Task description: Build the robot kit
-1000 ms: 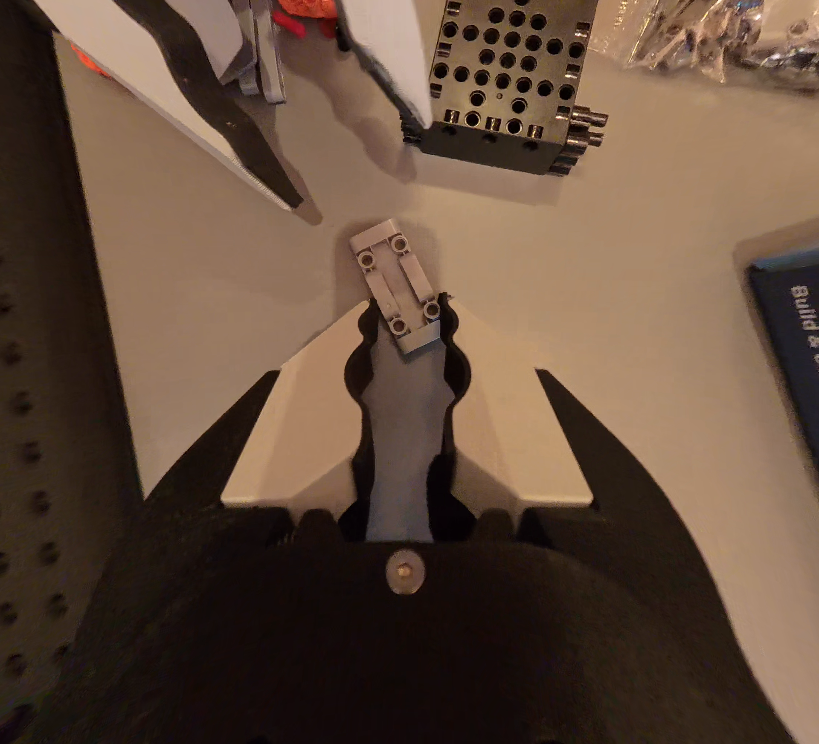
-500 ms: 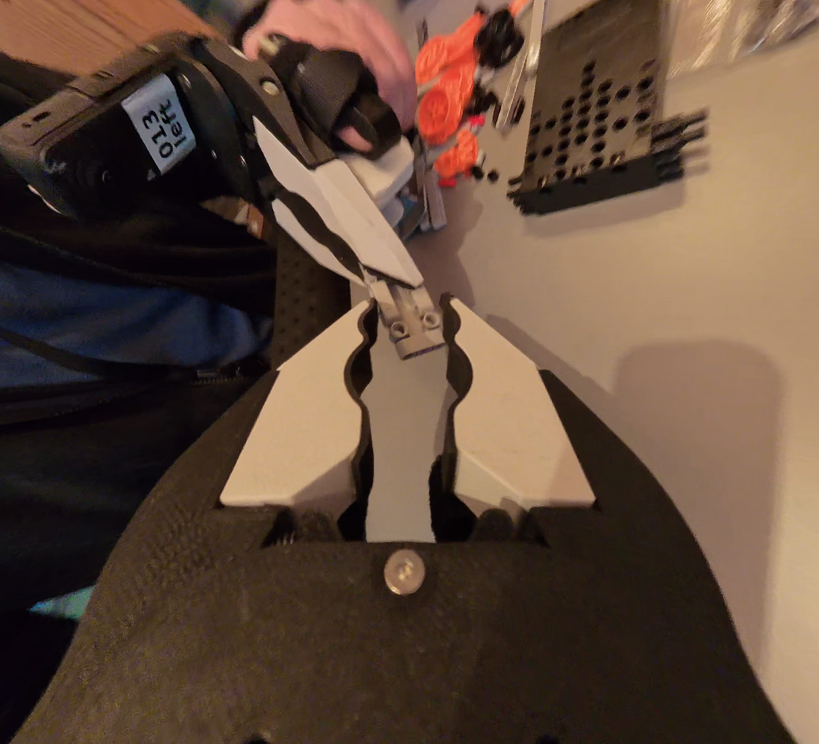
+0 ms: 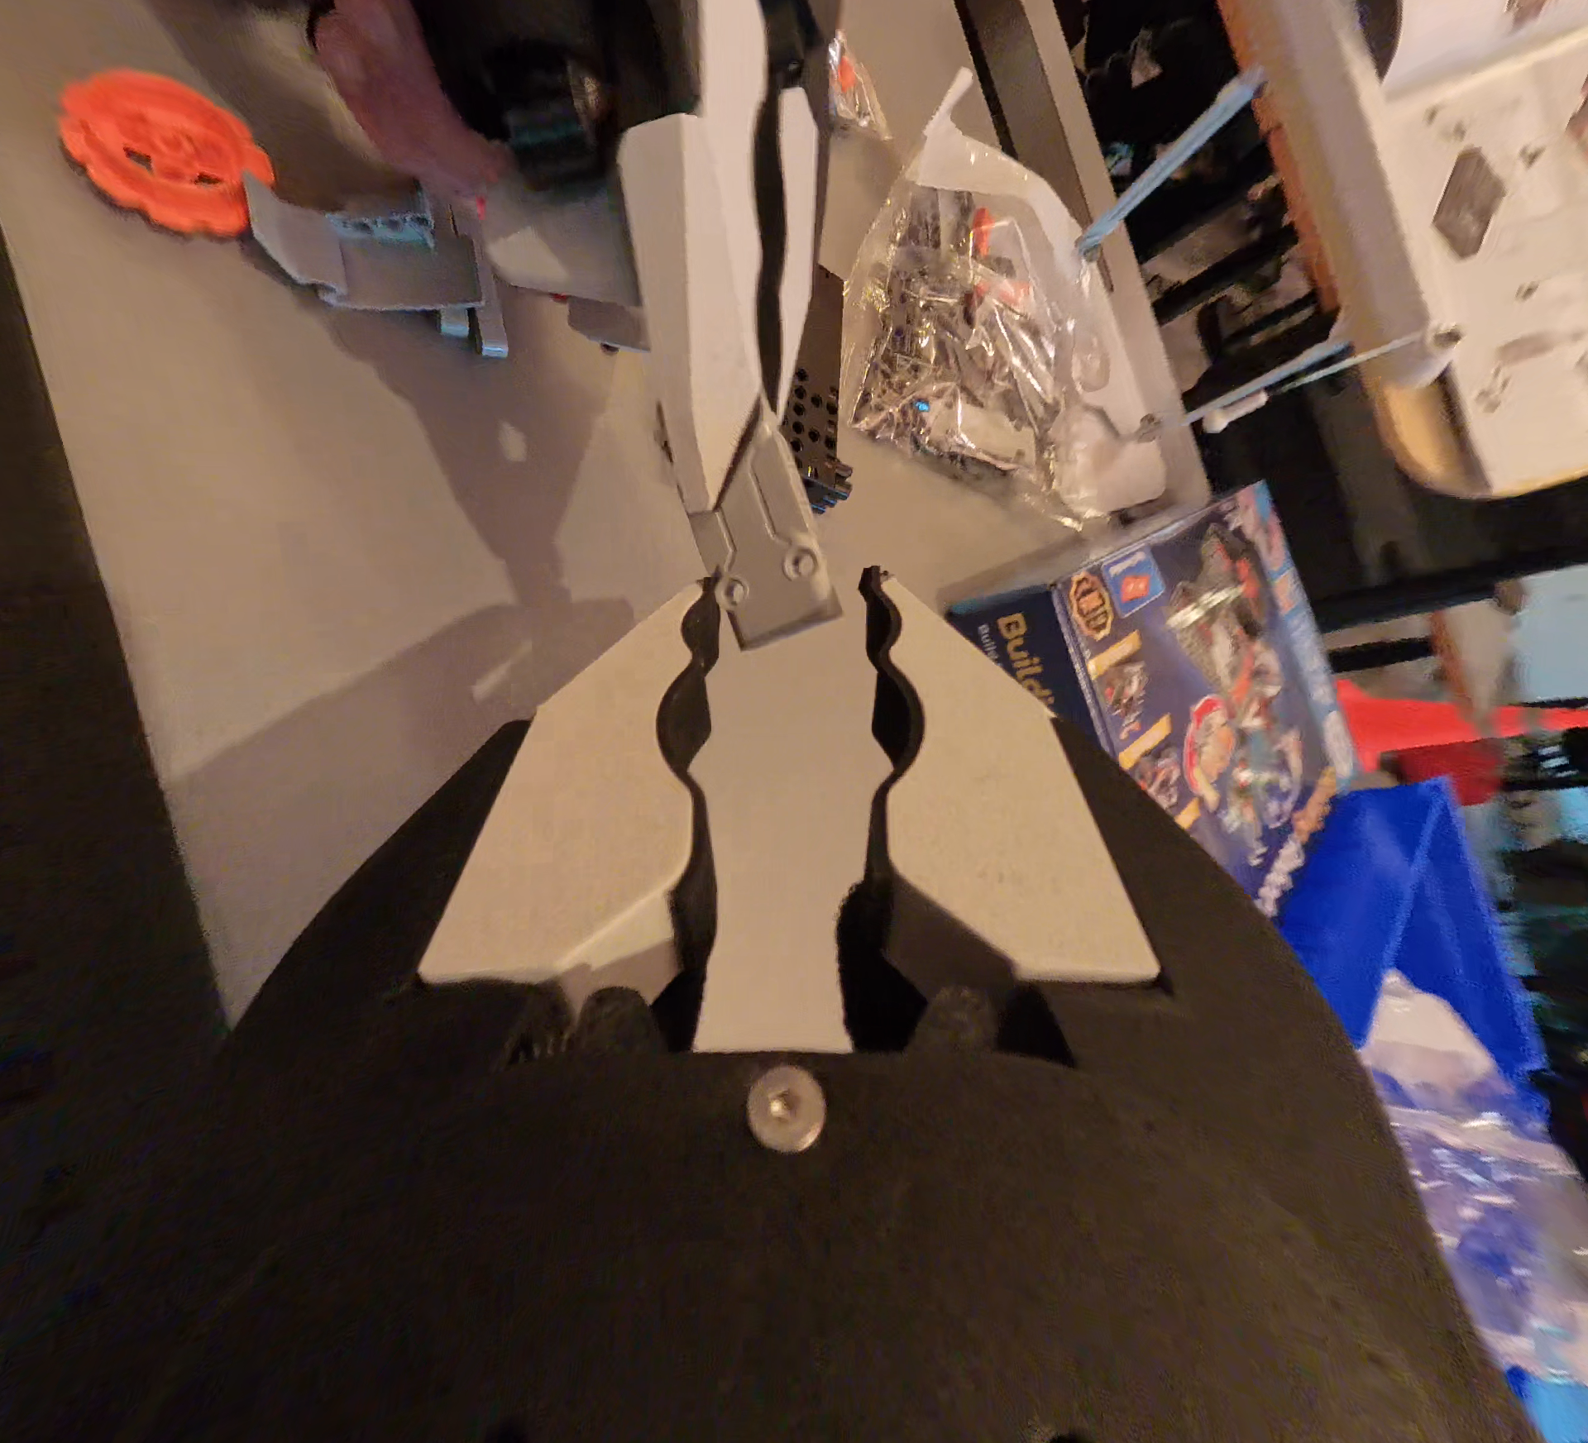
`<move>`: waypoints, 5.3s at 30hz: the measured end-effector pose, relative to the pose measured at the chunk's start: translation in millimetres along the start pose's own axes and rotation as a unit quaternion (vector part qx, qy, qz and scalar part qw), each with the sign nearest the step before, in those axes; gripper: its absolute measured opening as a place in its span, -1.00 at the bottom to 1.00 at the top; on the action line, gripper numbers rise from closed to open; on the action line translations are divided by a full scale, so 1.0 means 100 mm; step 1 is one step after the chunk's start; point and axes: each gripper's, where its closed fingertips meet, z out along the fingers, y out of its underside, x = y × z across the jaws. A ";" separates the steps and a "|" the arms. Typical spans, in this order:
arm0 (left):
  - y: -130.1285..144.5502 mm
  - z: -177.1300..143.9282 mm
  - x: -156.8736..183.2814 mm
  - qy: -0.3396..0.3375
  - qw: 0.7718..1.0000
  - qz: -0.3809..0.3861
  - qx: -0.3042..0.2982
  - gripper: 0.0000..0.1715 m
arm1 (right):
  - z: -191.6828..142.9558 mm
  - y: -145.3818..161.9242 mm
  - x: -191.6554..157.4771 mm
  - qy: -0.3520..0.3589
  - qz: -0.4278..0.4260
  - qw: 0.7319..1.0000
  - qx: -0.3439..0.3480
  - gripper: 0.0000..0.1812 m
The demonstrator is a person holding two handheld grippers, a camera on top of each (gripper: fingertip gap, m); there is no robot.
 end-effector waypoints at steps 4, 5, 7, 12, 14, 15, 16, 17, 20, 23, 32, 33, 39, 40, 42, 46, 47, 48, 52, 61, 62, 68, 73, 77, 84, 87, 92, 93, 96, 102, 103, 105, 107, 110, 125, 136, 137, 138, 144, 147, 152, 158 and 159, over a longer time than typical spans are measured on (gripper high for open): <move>-0.03 -0.05 0.02 0.022 0.999 -0.031 0.013 -0.94 | 0.02 -0.04 0.01 0.030 -0.045 0.999 -0.011 -0.71; -0.02 -0.05 0.02 0.027 0.999 -0.034 0.013 -0.94 | 0.01 -0.05 0.01 0.028 -0.042 0.999 -0.010 -0.71; -0.04 -0.06 0.03 0.036 0.998 -0.040 0.020 -0.94 | 0.01 -0.05 0.00 0.015 -0.020 1.000 -0.010 -0.71; -0.09 -0.08 -0.07 -0.001 0.999 -0.019 0.038 -0.77 | -0.01 0.11 -0.04 -0.029 0.072 0.996 -0.041 -0.71; -0.11 -0.14 -0.19 -0.046 0.998 0.009 0.038 -0.70 | -0.02 0.24 -0.13 -0.071 0.140 0.986 -0.060 -0.71; -0.11 -0.16 -0.21 -0.058 0.998 0.020 0.035 -0.70 | -0.01 0.32 -0.18 -0.092 0.169 0.979 -0.074 -0.71; -0.10 -0.17 -0.22 -0.065 0.997 0.030 0.028 -0.70 | 0.00 0.38 -0.22 -0.106 0.186 0.973 -0.081 -0.71; -0.08 -0.16 -0.23 -0.076 0.996 0.044 0.019 -0.70 | 0.01 0.46 -0.34 -0.143 0.208 0.963 -0.097 -0.71; 0.05 -0.11 -0.28 -0.108 0.990 0.086 -0.022 -0.72 | 0.08 0.65 -0.56 -0.193 0.242 0.941 -0.139 -0.71; 0.13 -0.06 -0.28 -0.119 0.986 0.110 -0.044 -0.74 | 0.14 0.71 -0.68 -0.214 0.258 0.929 -0.156 -0.70; 0.10 -0.06 -0.24 -0.134 0.979 0.146 -0.045 -0.74 | -0.49 0.93 -0.22 -0.113 0.324 0.930 -0.129 -0.65; 0.11 -0.06 -0.24 -0.138 0.977 0.152 -0.048 -0.75 | -0.63 1.07 -0.17 -0.092 0.339 0.926 -0.137 -0.67; 0.15 -0.01 -0.21 -0.134 0.976 0.164 -0.058 -0.76 | -1.08 1.77 -0.35 -0.035 0.396 0.895 -0.201 -0.71; 0.16 0.00 -0.21 -0.134 0.975 0.165 -0.060 -0.76 | -1.12 1.82 -0.39 -0.029 0.400 0.893 -0.203 -0.71; 0.16 0.01 -0.21 -0.136 0.975 0.168 -0.060 -0.76 | -1.19 1.91 -0.41 -0.010 0.414 0.887 -0.205 -0.71; 0.17 0.02 -0.21 -0.133 0.975 0.167 -0.060 -0.76 | -1.28 2.04 -0.48 -0.009 0.393 0.893 -0.220 -0.68; 0.17 0.02 -0.21 -0.134 0.975 0.168 -0.060 -0.76 | -1.28 2.03 -0.45 -0.009 0.386 0.899 -0.207 -0.68; 0.18 0.03 -0.22 -0.133 0.975 0.168 -0.061 -0.77 | -1.27 2.03 -0.43 -0.013 0.388 0.901 -0.196 -0.69; 0.18 0.03 -0.21 -0.134 0.974 0.172 -0.061 -0.77 | -1.20 2.12 -0.45 -0.060 0.361 0.911 -0.190 -0.76; 0.21 0.06 -0.23 -0.133 0.974 0.174 -0.064 -0.77 | -1.12 2.10 -0.46 -0.113 0.354 0.920 -0.127 -0.97; 0.21 0.06 -0.23 -0.134 0.972 0.180 -0.064 -0.77 | -1.12 2.05 -0.44 -0.111 0.365 0.917 -0.115 -0.97; 0.18 0.14 -0.14 -0.165 0.940 0.290 -0.065 -0.76 | -0.94 1.26 -0.32 -0.149 0.446 0.883 0.012 -0.97; 0.08 0.27 0.10 -0.219 0.853 0.470 -0.050 -0.79 | -0.71 0.37 -0.34 -0.243 0.493 0.821 0.153 -0.96; 0.03 0.30 0.26 -0.233 0.812 0.534 -0.029 -0.83 | -0.57 -0.05 -0.32 -0.297 0.515 0.774 0.218 -0.96; -0.04 0.24 0.31 -0.252 0.781 0.571 -0.004 -0.90 | -0.47 -0.23 -0.27 -0.320 0.533 0.746 0.238 -0.96; -0.06 0.22 0.31 -0.258 0.779 0.572 0.002 -0.93 | -0.47 -0.24 -0.24 -0.316 0.538 0.743 0.241 -0.97; -0.10 0.20 0.24 -0.290 0.764 0.576 -0.006 -0.93 | -0.41 -0.20 -0.19 -0.293 0.556 0.743 0.230 -0.96; -0.10 0.20 0.21 -0.297 0.759 0.580 -0.010 -0.93 | -0.40 -0.19 -0.18 -0.291 0.558 0.744 0.224 -0.97; -0.12 0.19 0.21 -0.313 0.736 0.600 -0.010 -0.91 | -0.39 -0.19 -0.16 -0.297 0.553 0.750 0.209 -0.97; -0.14 0.16 0.15 -0.341 0.699 0.628 -0.026 -0.92 | -0.32 -0.19 -0.13 -0.301 0.548 0.762 0.171 -0.97; -0.15 0.16 0.14 -0.346 0.694 0.631 -0.031 -0.93 | -0.31 -0.19 -0.13 -0.296 0.548 0.765 0.166 -0.97; -0.15 0.14 0.09 -0.358 0.691 0.626 -0.041 -0.93 | -0.26 -0.18 -0.11 -0.277 0.548 0.773 0.159 -0.97; -0.15 0.12 0.06 -0.365 0.696 0.617 -0.044 -0.94 | -0.23 -0.17 -0.08 -0.260 0.552 0.775 0.162 -0.96; -0.19 0.09 0.03 -0.376 0.702 0.603 -0.041 -0.98 | -0.21 -0.20 -0.04 -0.237 0.552 0.779 0.180 -0.96; -0.29 0.01 0.09 -0.372 0.730 0.574 -0.006 -0.98 | -0.32 -0.25 0.04 -0.193 0.494 0.814 0.235 -0.89; -0.29 0.01 0.09 -0.376 0.719 0.585 -0.011 -0.98 | -0.28 -0.29 0.04 -0.205 0.506 0.799 0.252 -0.96; -0.29 0.01 0.09 -0.375 0.718 0.586 -0.012 -0.98 | -0.28 -0.29 0.04 -0.204 0.503 0.802 0.250 -0.96; -0.28 0.02 0.08 -0.373 0.721 0.584 -0.015 -0.98 | -0.28 -0.27 0.03 -0.200 0.496 0.810 0.242 -0.96; 0.03 0.14 -0.13 -0.303 0.798 0.516 -0.080 -0.91 | -0.27 0.21 -0.07 -0.158 0.384 0.905 0.094 -0.96; 0.37 0.27 -0.22 -0.234 0.843 0.460 -0.150 -0.97 | -0.26 0.43 -0.24 -0.180 0.324 0.929 0.018 -0.96; 0.61 0.38 -0.37 -0.221 0.839 0.452 -0.208 -1.00 | -0.12 0.62 -0.46 -0.205 0.246 0.945 -0.070 -0.96; 0.68 0.42 -0.41 -0.210 0.855 0.421 -0.217 -1.00 | -0.04 0.65 -0.60 -0.228 0.207 0.946 -0.103 -0.97; 0.68 0.42 -0.40 -0.207 0.857 0.419 -0.215 -1.00 | -0.03 0.66 -0.60 -0.227 0.204 0.946 -0.107 -0.97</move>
